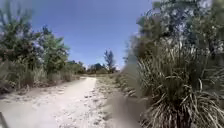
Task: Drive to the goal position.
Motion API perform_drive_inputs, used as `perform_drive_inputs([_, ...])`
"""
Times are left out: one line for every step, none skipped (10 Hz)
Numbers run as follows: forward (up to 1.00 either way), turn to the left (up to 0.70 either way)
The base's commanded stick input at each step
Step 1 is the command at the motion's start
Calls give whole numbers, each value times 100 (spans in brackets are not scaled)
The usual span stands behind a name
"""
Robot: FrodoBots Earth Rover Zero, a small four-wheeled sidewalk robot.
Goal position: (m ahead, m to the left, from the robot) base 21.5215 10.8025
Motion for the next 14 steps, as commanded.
perform_drive_inputs([45, 2])
perform_drive_inputs([45, 2])
perform_drive_inputs([45, 2])
perform_drive_inputs([45, 2])
perform_drive_inputs([45, 2])
perform_drive_inputs([45, 2])
perform_drive_inputs([45, 2])
perform_drive_inputs([45, 2])
perform_drive_inputs([45, 2])
perform_drive_inputs([45, 2])
perform_drive_inputs([45, 2])
perform_drive_inputs([45, 2])
perform_drive_inputs([45, 2])
perform_drive_inputs([45, 2])
